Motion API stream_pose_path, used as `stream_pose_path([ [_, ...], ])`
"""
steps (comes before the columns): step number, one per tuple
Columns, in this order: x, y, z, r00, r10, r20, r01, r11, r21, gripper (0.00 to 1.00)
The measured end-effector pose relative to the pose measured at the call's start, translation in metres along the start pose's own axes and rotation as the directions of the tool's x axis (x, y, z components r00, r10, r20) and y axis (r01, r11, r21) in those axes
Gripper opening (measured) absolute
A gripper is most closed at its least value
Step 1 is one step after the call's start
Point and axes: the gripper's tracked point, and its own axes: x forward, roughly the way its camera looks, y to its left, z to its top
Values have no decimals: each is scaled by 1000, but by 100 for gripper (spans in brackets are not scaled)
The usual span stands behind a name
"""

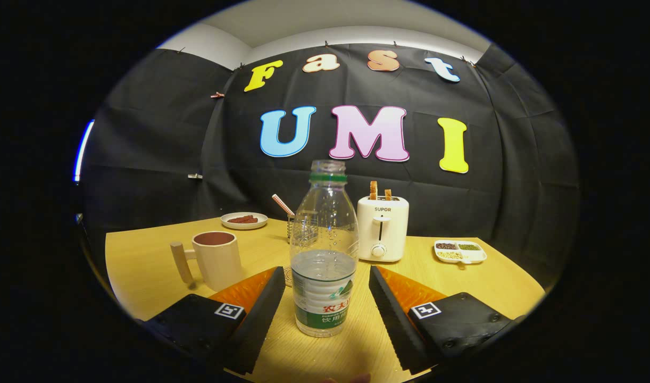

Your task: Take the bottle from table, then pour the juice into the cup, finally place the bottle on the coaster

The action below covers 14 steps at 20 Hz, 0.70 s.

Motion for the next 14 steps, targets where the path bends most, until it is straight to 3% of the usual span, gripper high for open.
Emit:
stream_pose_path([
  [4,21,2,-2,999,-27,17,27,999,21,97],
  [7,36,-4,-3,998,-67,-6,67,998,11,78],
  [9,33,-5,2,996,-87,-22,86,995,-41,72],
  [14,29,-5,32,993,-121,-13,113,954,-276,72],
])
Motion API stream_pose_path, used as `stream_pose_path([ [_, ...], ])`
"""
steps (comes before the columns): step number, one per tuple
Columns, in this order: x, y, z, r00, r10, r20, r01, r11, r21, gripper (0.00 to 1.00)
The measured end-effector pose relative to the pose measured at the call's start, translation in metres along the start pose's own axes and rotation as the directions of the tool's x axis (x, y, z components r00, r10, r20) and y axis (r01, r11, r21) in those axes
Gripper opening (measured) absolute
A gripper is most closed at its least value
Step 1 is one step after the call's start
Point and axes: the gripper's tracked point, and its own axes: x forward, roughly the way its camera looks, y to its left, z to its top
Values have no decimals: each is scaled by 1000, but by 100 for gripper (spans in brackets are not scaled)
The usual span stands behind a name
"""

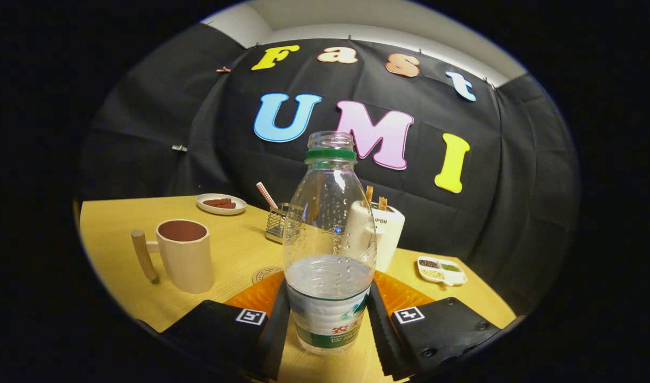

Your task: Take the bottle from table, then pour the juice into the cup, finally place the bottle on the coaster

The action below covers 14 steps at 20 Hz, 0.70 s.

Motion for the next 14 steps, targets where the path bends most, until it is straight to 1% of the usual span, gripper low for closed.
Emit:
stream_pose_path([
  [2,2,-2,13,1000,-5,-1,5,995,-99,72],
  [4,5,-4,17,1000,-13,-21,9,985,-174,72],
  [7,7,-3,32,999,-20,-32,11,960,-279,72],
  [9,7,3,39,999,-13,-34,-1,926,-376,72],
  [11,7,11,39,999,5,-45,-26,878,-477,72],
  [14,12,24,35,997,28,-76,-67,813,-579,71],
])
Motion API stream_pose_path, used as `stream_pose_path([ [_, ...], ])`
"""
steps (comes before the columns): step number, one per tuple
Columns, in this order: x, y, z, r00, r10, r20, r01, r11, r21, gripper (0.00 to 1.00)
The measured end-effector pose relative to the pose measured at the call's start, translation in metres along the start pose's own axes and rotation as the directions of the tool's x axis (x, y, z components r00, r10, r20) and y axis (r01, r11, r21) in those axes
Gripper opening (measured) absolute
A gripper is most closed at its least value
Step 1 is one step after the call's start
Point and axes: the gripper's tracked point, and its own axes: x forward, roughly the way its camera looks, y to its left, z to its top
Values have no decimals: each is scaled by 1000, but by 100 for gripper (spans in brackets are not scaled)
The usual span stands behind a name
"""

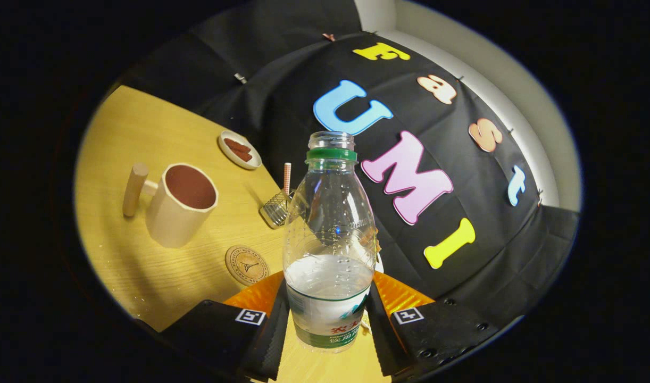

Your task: Take the bottle from table, then pour the juice into the cup, finally place the bottle on the coaster

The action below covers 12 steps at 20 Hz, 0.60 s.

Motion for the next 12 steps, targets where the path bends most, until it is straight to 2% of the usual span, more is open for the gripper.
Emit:
stream_pose_path([
  [6,14,27,4,998,55,-21,-58,980,-188,71],
  [12,25,36,4,997,71,-44,-82,932,-354,71],
])
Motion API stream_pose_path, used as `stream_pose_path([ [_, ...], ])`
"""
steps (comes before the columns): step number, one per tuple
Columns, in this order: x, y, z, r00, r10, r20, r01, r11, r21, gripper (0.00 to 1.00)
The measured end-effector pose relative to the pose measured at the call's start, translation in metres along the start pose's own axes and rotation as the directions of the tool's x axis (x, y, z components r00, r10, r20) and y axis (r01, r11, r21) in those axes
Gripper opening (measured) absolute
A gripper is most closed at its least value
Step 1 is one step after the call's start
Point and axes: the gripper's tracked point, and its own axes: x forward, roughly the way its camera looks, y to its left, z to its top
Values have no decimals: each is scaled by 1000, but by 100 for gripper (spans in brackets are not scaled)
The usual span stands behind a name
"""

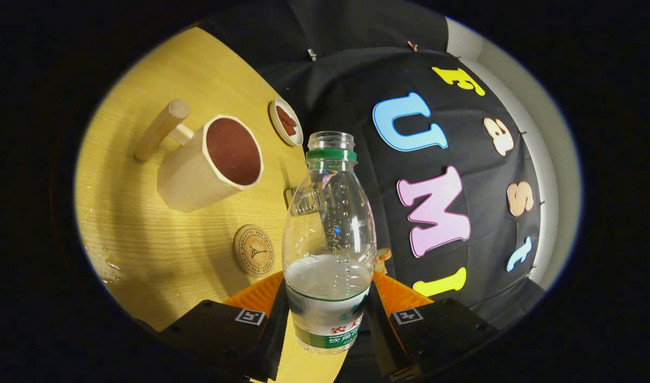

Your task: Take the bottle from table, then pour the juice into the cup, finally place the bottle on the coaster

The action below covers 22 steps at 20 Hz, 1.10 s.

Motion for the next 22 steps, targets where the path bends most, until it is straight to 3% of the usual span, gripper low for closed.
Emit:
stream_pose_path([
  [11,14,0,1,1000,18,-15,-20,977,-214,71],
  [22,20,-4,5,1000,3,-9,-6,938,-348,71],
])
